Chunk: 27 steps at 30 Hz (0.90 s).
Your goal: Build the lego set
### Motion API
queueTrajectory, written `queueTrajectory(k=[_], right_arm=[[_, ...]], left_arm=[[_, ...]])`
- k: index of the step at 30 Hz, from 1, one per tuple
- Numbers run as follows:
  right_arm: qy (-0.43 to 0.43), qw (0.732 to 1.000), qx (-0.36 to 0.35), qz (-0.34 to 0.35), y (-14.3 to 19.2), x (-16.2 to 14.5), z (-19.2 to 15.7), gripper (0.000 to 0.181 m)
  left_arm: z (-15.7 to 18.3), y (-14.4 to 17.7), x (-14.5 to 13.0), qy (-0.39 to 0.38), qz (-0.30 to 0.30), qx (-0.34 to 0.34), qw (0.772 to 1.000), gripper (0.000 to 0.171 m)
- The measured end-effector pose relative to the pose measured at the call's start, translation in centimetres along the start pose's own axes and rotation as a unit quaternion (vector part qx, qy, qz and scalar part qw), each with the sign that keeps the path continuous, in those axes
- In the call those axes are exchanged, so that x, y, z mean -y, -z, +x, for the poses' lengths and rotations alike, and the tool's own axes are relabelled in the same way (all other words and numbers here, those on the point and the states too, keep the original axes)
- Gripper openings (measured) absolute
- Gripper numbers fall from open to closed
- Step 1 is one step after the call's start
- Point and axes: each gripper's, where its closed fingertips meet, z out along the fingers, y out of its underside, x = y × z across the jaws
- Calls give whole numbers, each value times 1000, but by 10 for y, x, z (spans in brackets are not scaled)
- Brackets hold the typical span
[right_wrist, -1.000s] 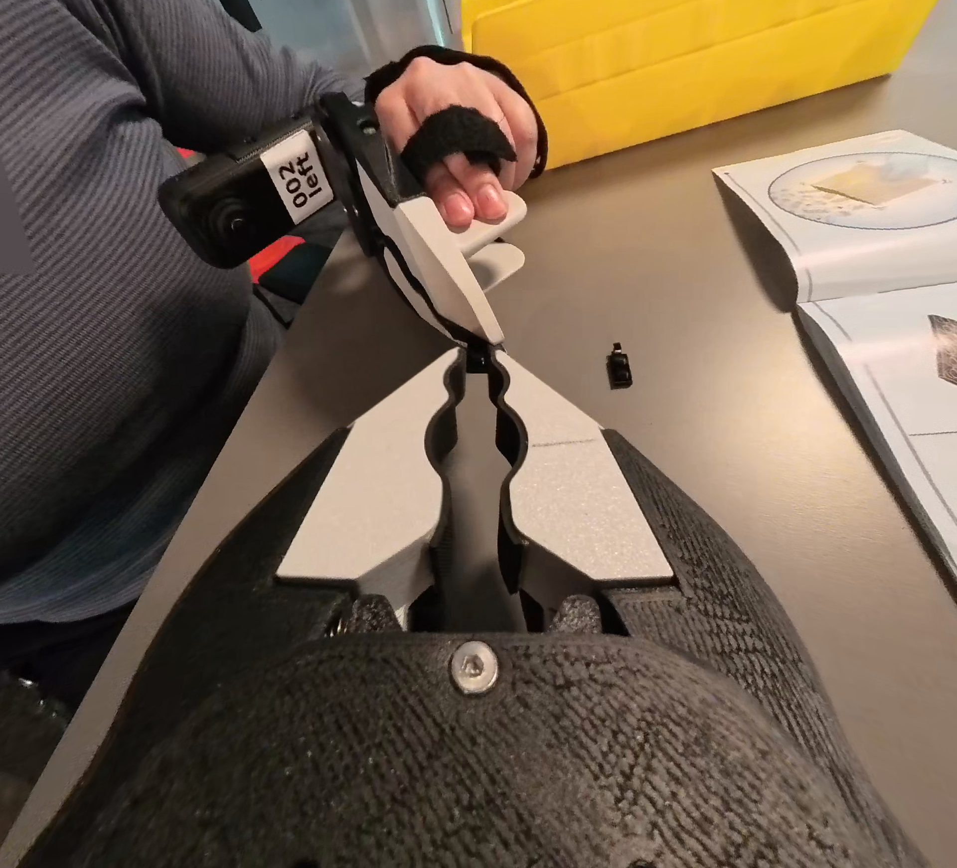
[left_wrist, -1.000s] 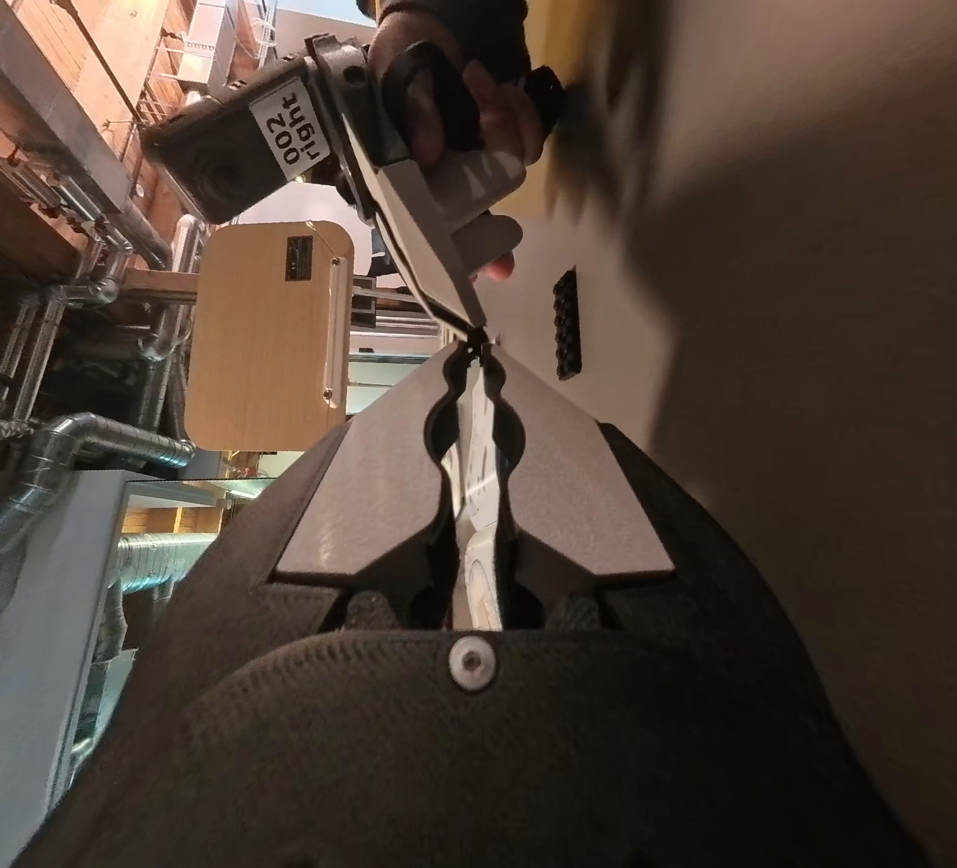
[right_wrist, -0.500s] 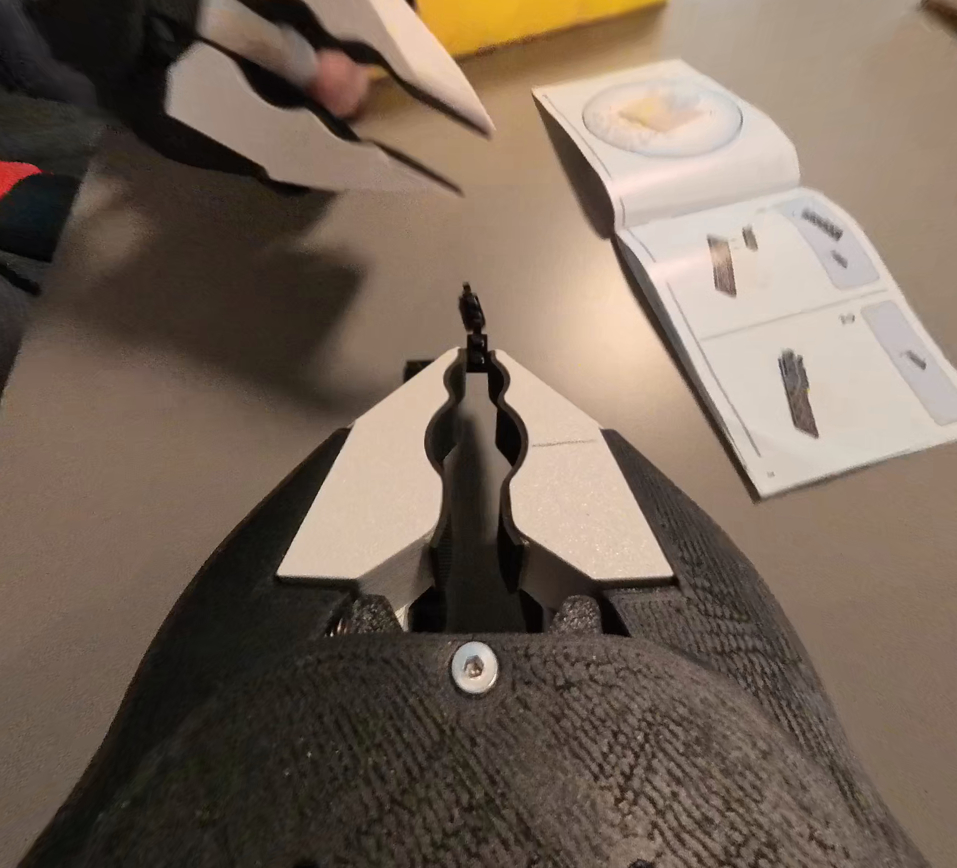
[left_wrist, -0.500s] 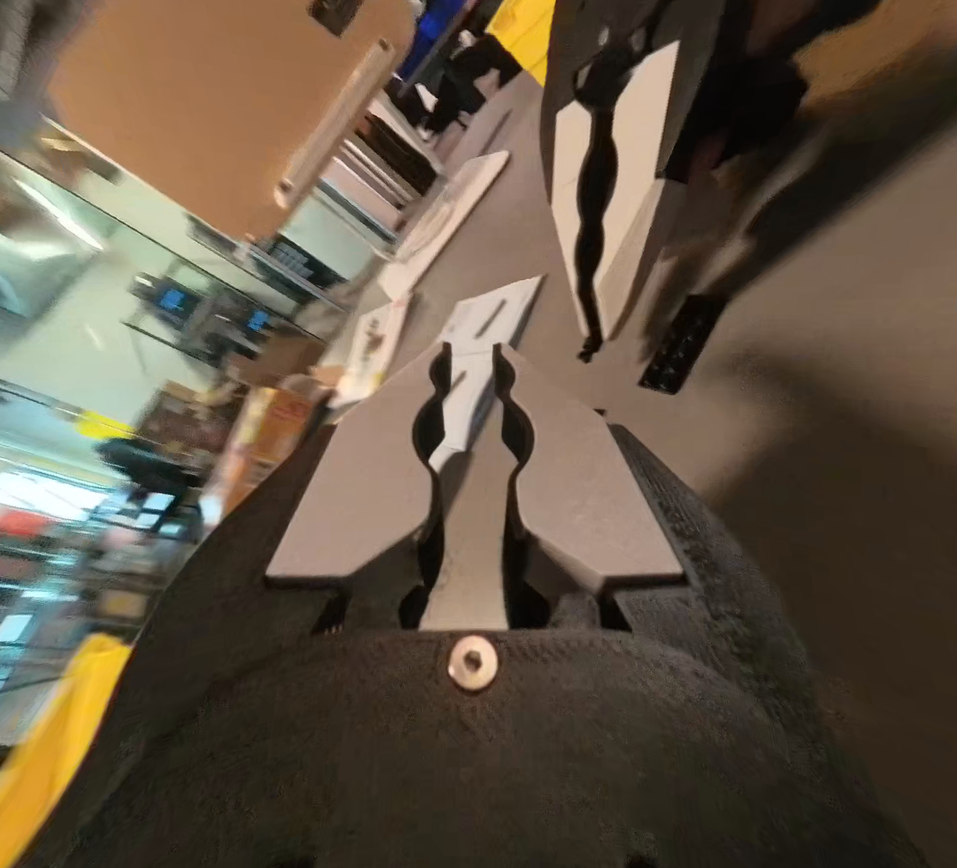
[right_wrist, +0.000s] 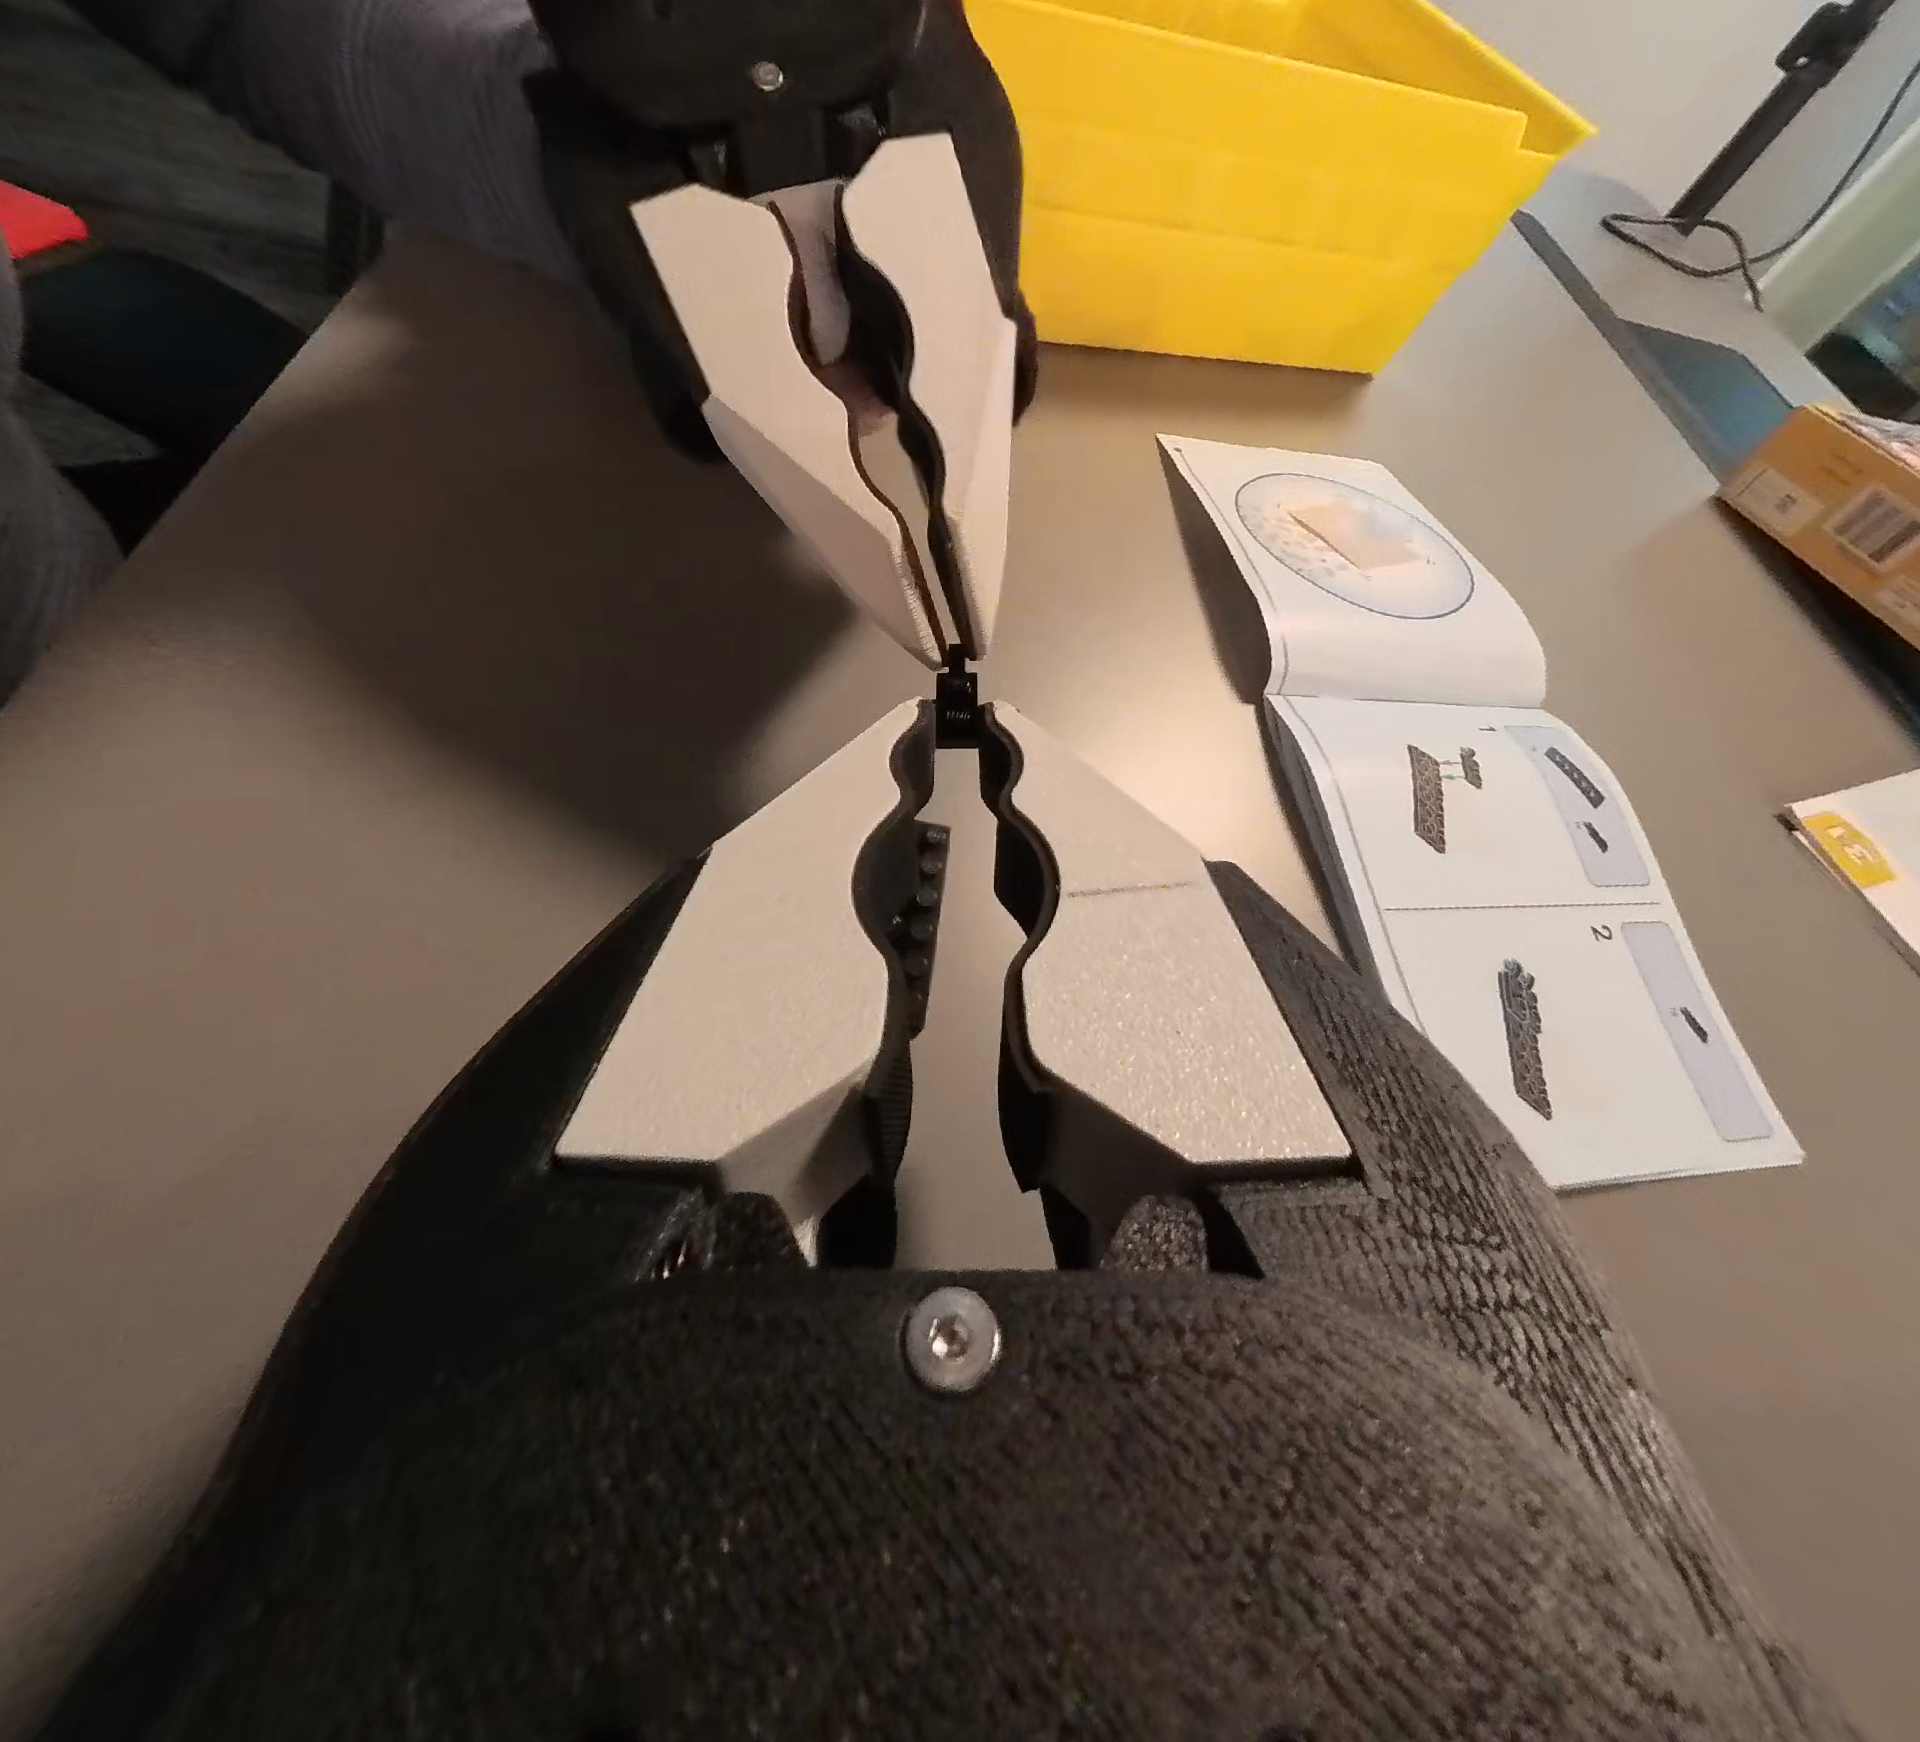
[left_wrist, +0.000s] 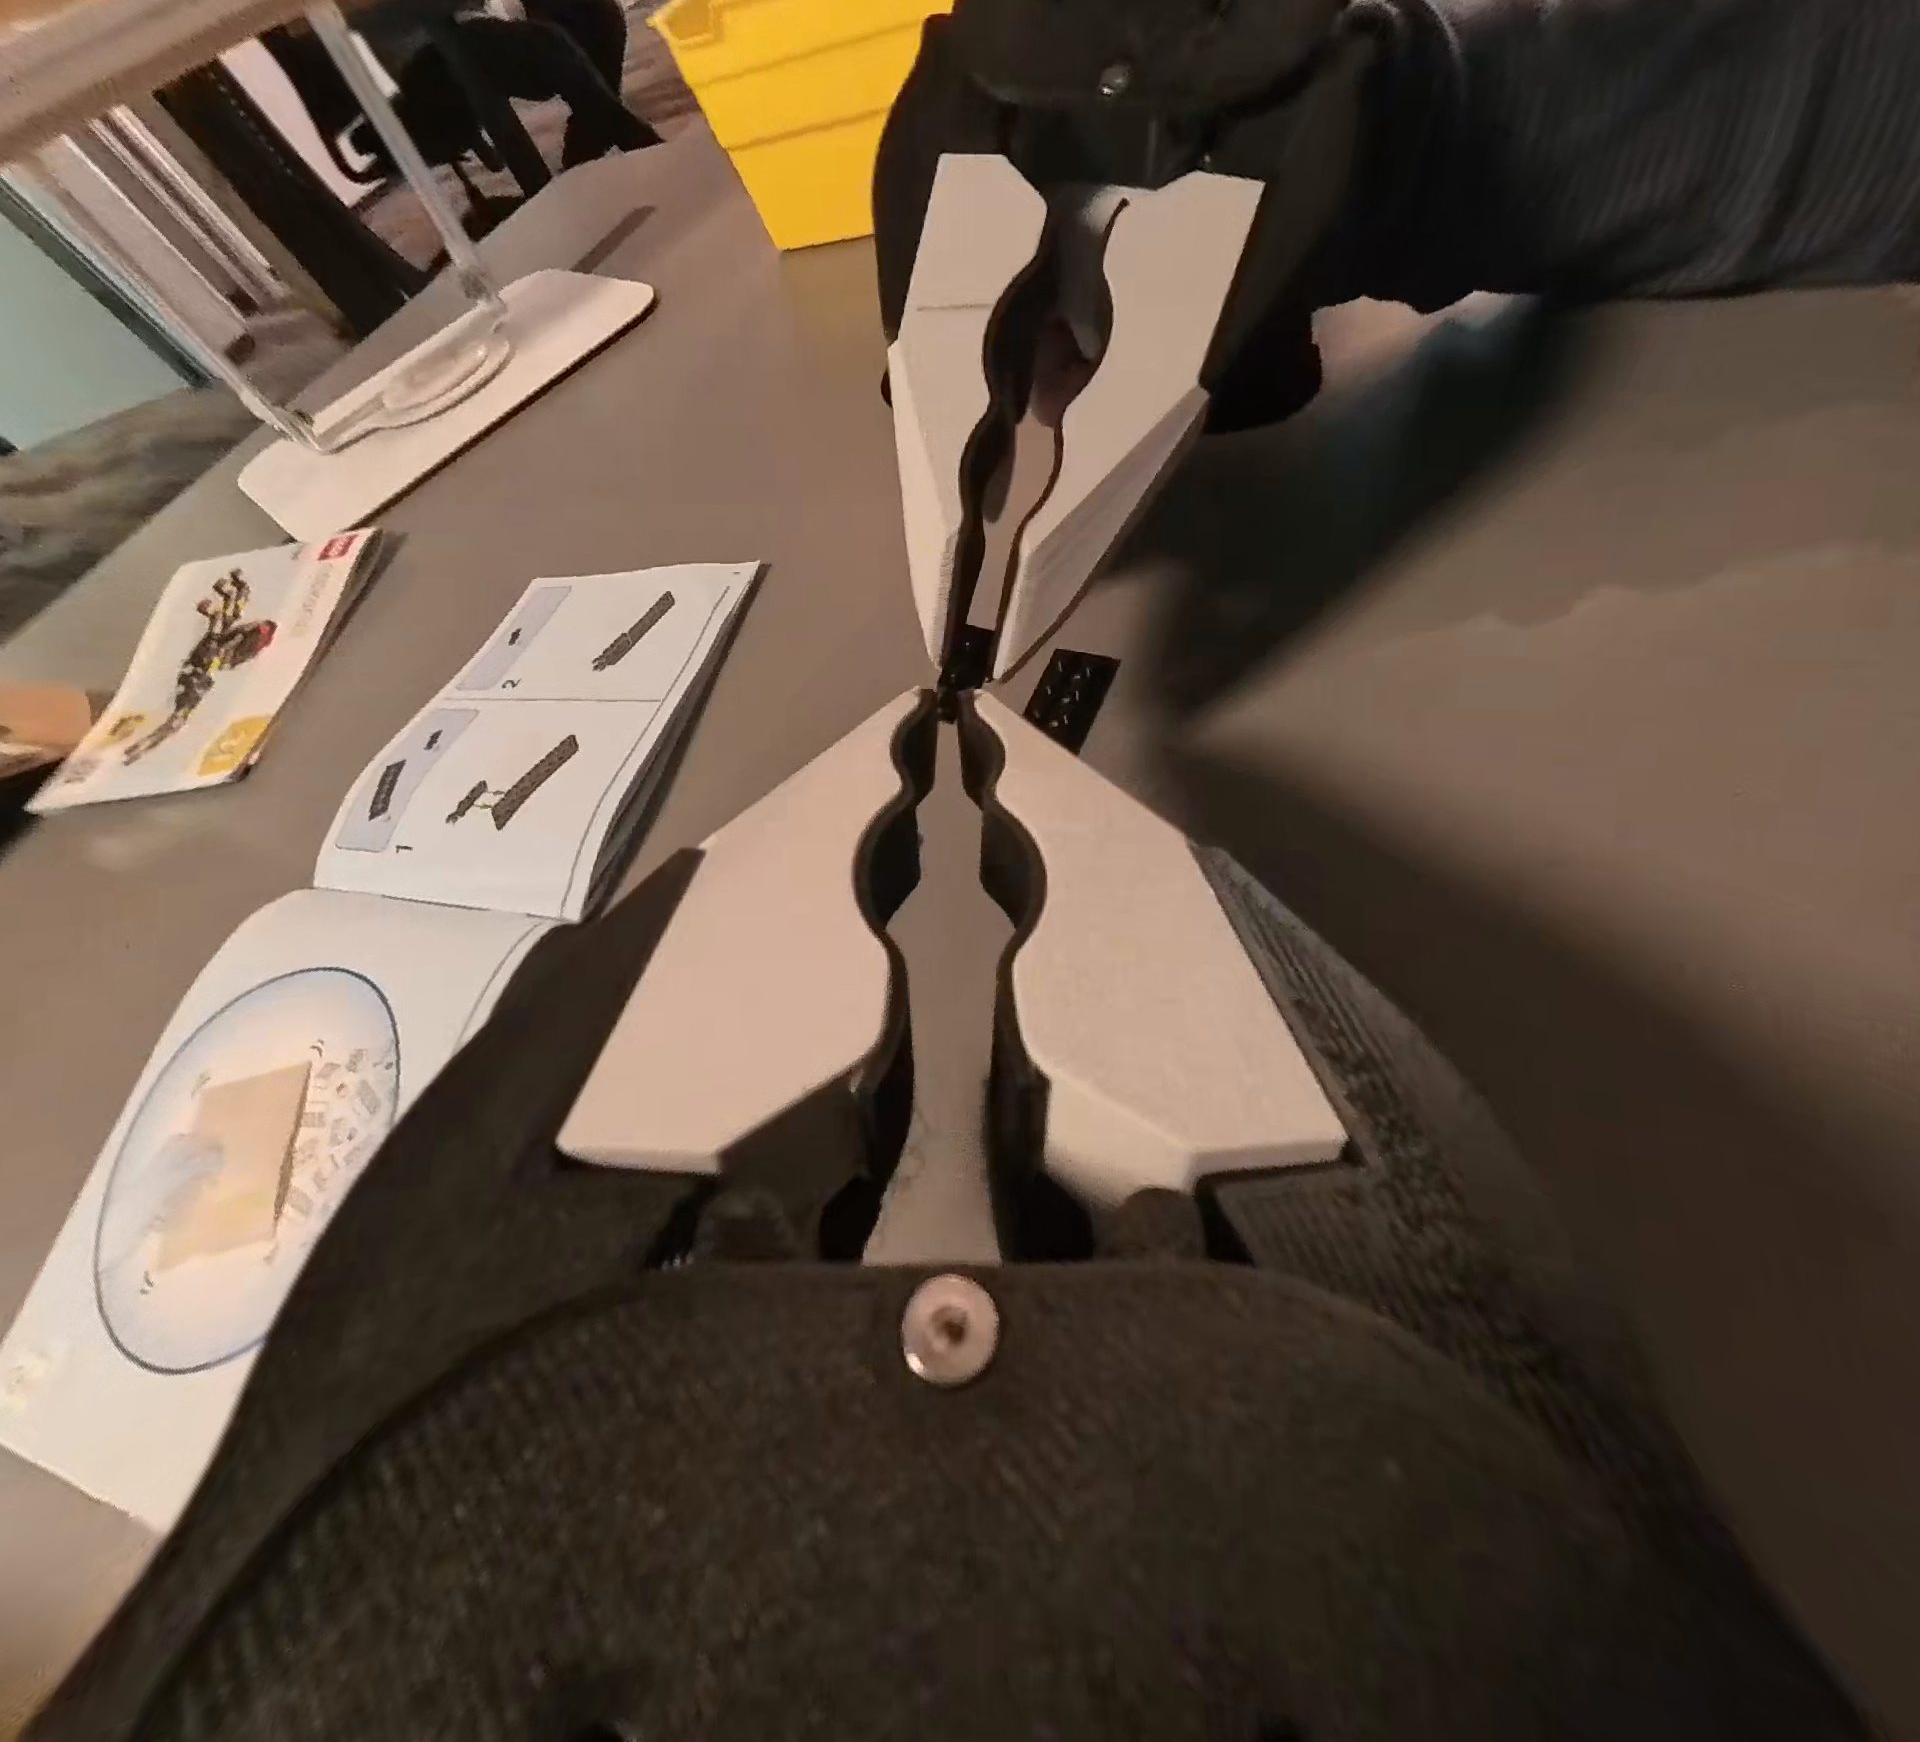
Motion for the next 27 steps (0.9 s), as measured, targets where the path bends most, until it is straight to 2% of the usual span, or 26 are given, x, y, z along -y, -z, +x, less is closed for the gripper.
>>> queueTrajectory(k=[10, 13, 14, 16, 17, 23, 27], right_arm=[[-14, 1000, 18, 1, 1, 0, -4, 6], [-25, 1000, 2, 6, 0, 0, 1, 8], [-42, 999, -5, 3, 0, 0, 4, 11], [-84, 995, 4, -53, 1, -15, 4, 43], [-90, 993, 7, -80, 1, -24, 2, 47], [-73, 983, 10, -169, 2, -50, -6, 35], [-85, 979, 24, -183, 2, -51, -13, 30]], left_arm=[[3, -1, 0, -18, 1, -3, 1000, 3], [2, -1, -1, 13, -7, -16, 1000, 2], [-1, -1, -1, 39, -13, -17, 999, 2], [-7, 0, -2, 76, -21, -16, 997, 2], [-10, 1, -4, 85, -24, -14, 996, 2], [-7, -1, -17, 73, -65, -26, 995, 2], [-3, -3, -23, 53, -80, -29, 995, 2]])
